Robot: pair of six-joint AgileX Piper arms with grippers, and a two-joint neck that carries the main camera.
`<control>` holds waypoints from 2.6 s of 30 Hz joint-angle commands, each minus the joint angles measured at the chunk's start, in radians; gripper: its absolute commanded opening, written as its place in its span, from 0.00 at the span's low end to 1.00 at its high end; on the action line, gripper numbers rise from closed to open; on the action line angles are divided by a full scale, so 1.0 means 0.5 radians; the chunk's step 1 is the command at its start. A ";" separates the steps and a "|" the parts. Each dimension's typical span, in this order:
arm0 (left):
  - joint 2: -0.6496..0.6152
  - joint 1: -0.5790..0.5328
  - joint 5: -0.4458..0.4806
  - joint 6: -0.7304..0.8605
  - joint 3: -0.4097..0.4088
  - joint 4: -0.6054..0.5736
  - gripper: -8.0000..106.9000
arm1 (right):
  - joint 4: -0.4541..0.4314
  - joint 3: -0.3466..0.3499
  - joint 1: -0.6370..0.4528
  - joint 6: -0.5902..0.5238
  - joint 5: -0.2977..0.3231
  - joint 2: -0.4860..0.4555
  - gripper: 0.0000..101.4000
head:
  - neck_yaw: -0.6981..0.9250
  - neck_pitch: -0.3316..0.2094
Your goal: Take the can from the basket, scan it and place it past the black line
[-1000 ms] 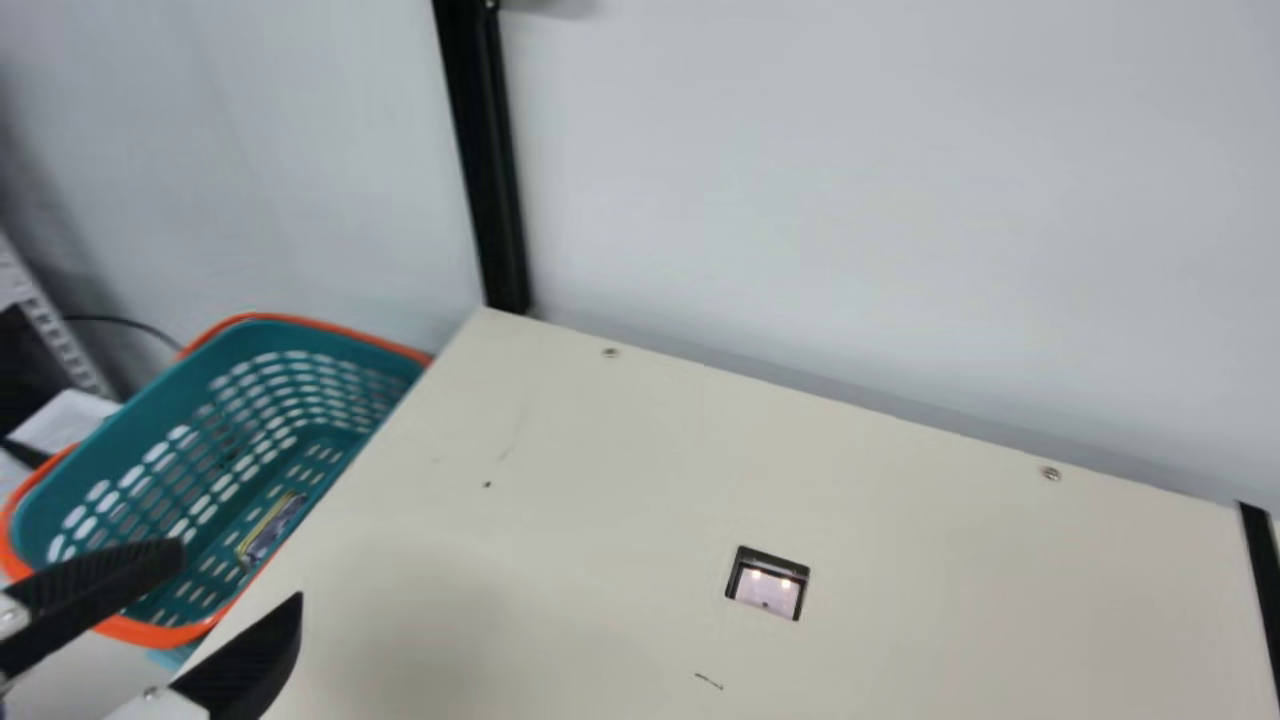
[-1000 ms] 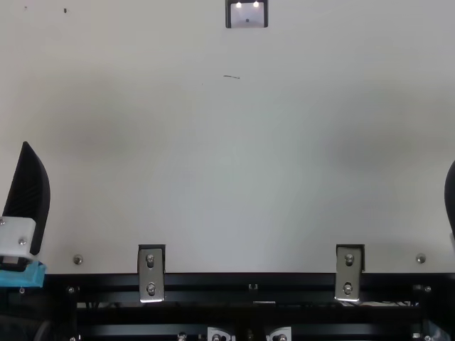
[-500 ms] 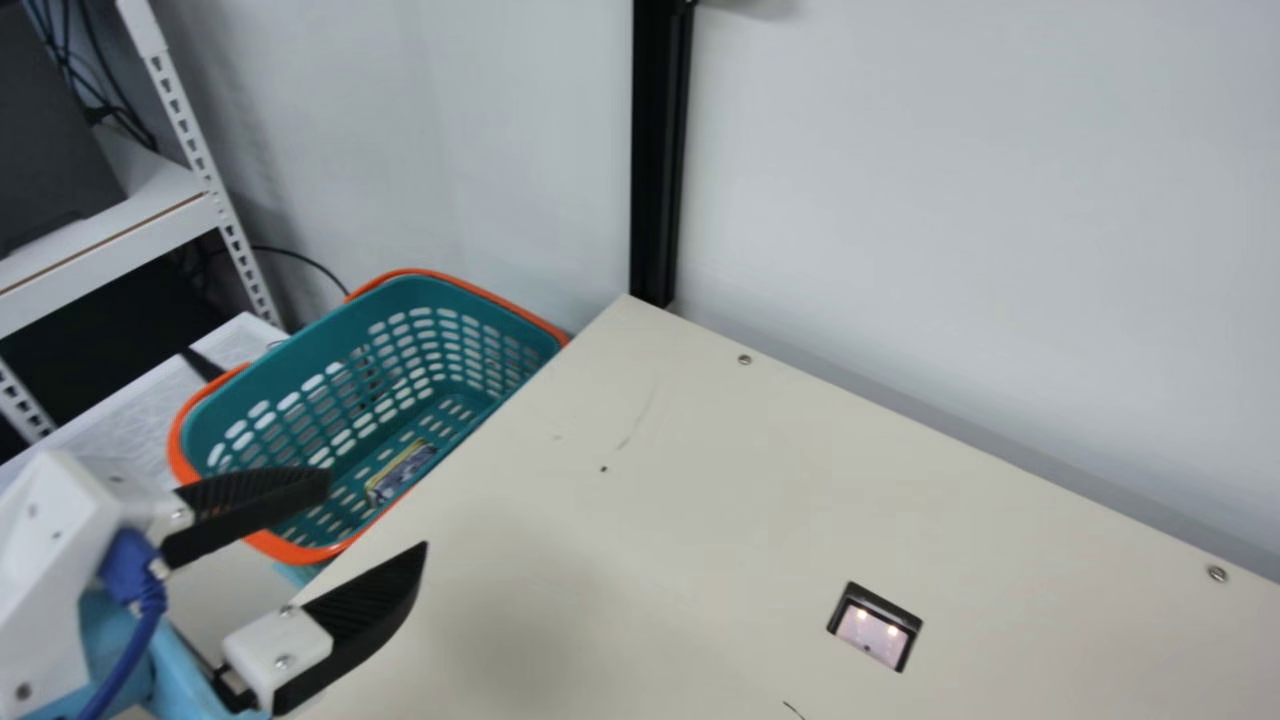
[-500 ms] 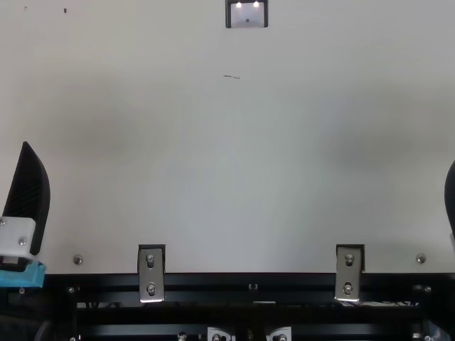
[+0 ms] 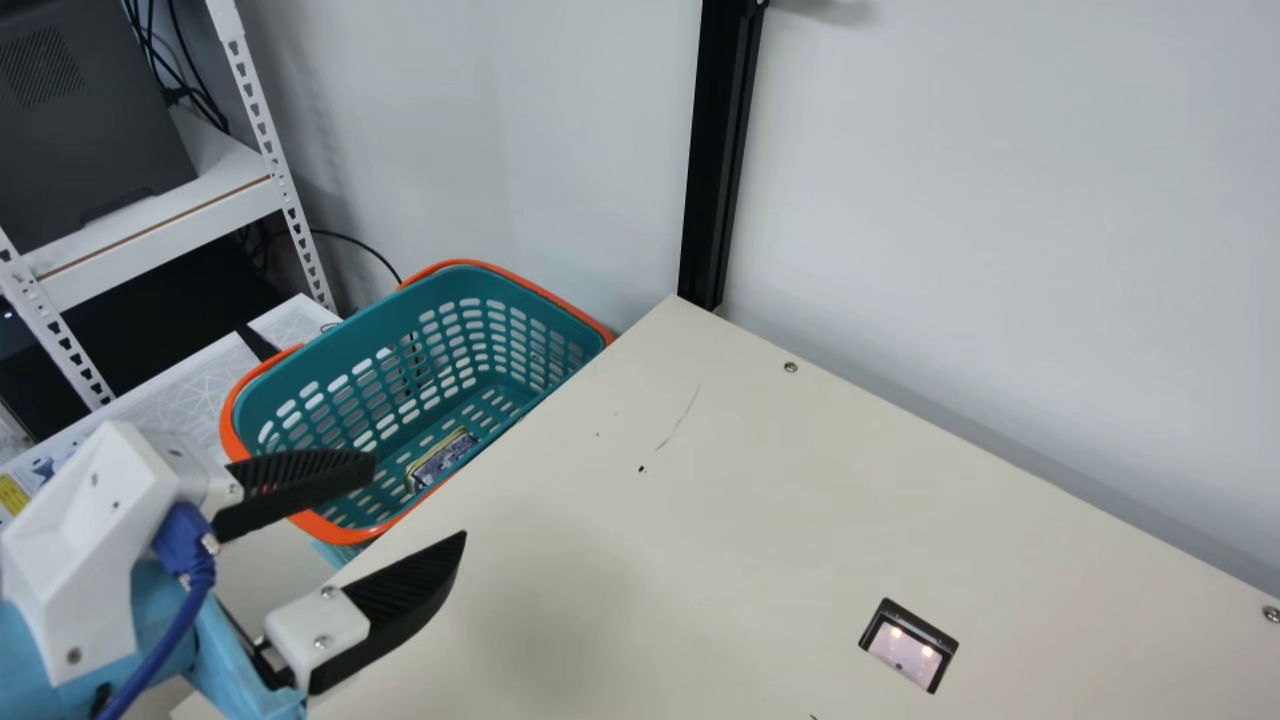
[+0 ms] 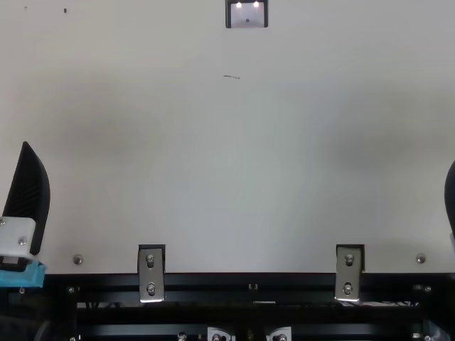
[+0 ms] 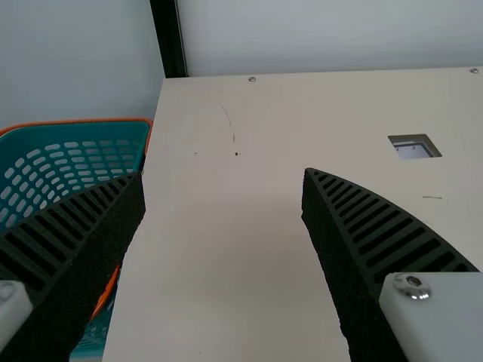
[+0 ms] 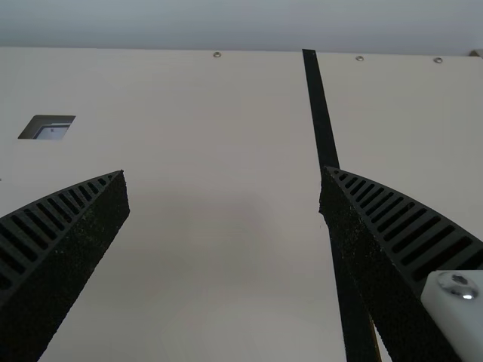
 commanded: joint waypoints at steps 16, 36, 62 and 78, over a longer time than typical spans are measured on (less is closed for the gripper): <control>0.018 -0.009 -0.023 -0.001 -0.012 0.010 0.85 | 0.000 0.000 0.000 0.000 0.000 0.000 1.00 | 0.041 -0.074; 0.505 0.082 -0.379 -0.197 -0.266 0.379 0.85 | 0.000 0.000 0.000 0.000 0.000 0.000 1.00 | 0.041 -0.074; 1.176 0.668 -0.680 0.488 -0.658 -0.286 0.85 | 0.000 0.000 0.000 0.000 0.000 0.000 1.00 | 0.041 -0.074; 1.473 1.063 -0.560 1.248 -0.971 -0.989 0.85 | 0.000 0.000 0.000 0.000 0.000 0.000 1.00 | 0.041 -0.074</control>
